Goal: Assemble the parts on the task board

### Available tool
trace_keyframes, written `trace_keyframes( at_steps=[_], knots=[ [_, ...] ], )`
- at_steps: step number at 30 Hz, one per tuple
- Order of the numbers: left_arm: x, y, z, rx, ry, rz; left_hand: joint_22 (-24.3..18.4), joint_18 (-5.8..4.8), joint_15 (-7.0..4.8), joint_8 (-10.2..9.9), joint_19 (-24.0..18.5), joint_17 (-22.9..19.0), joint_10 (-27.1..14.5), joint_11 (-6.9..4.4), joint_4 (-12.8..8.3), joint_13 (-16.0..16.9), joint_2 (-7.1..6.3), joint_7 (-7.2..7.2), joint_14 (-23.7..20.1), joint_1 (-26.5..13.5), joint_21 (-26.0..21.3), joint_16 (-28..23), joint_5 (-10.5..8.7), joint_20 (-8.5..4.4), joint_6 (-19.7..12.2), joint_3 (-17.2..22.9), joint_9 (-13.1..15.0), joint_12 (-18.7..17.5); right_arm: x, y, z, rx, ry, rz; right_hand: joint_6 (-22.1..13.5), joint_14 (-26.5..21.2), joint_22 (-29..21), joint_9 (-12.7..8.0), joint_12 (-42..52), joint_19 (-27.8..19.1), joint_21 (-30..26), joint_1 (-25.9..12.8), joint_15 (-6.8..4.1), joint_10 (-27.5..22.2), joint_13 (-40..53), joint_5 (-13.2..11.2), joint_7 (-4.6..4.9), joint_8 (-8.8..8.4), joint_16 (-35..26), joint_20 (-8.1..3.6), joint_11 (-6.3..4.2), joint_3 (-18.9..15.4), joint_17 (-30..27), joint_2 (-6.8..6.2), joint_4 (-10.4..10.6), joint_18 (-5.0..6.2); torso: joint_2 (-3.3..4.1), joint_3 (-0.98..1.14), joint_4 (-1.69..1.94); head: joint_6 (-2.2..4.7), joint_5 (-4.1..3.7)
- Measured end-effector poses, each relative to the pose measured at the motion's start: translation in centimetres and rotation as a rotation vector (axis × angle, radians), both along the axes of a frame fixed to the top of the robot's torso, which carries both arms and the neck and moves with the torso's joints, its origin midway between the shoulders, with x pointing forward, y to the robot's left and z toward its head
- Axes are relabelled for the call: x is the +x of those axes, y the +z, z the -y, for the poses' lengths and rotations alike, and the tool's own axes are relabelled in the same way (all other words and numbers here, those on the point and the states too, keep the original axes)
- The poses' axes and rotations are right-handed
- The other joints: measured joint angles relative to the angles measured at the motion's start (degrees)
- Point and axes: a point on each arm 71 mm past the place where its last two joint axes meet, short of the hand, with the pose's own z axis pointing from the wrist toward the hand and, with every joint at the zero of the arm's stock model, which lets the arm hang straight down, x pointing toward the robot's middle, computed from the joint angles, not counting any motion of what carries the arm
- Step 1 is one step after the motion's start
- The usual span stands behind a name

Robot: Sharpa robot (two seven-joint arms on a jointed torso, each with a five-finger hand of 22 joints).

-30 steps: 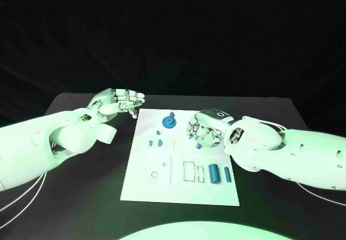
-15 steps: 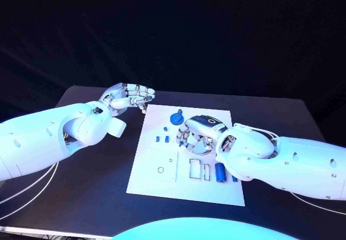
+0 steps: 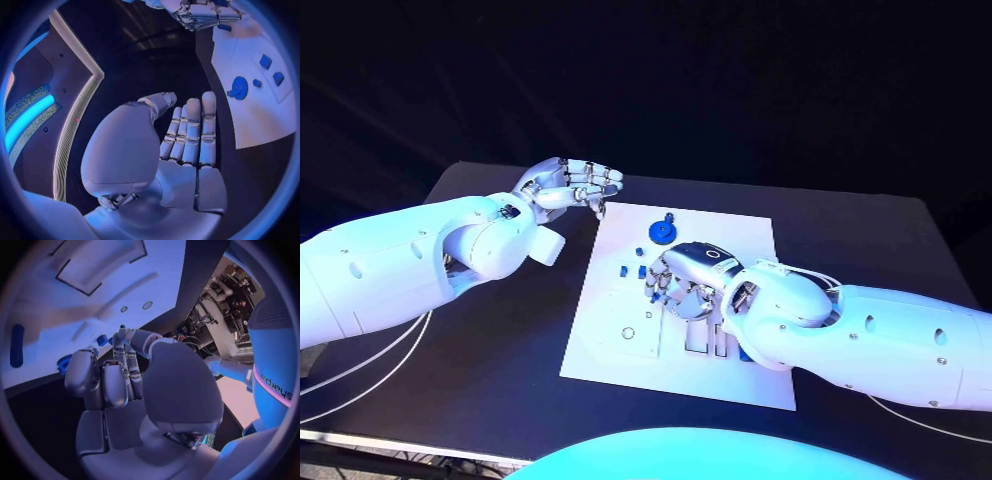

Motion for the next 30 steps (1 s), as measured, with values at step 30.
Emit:
trace_keyframes(
  at_steps=[30],
  knots=[
    [0.1, 0.0, 0.4, 0.001, -0.005, 0.002, 0.00, 0.00, 0.00, 0.30, 0.00, -0.05, 0.01, 0.00, 0.00, 0.04, 0.00, 0.00, 0.00, 0.00, 0.00, 0.00, 0.00, 0.00, 0.00, 0.00, 0.05, 0.28, -0.5, -2.2, -0.9, -0.016, 0.010, -0.038, 0.11, 0.07, -0.02, 0.09, -0.37, 0.00, -0.32, -0.53, 0.07, 0.18, 0.00, -0.05, 0.11, -0.28, 0.00, 0.00, -0.18, 0.17, -0.29, 0.06, -0.17, 0.00, -0.03, -0.07, -0.02, -0.76, 0.77]
  ],
)
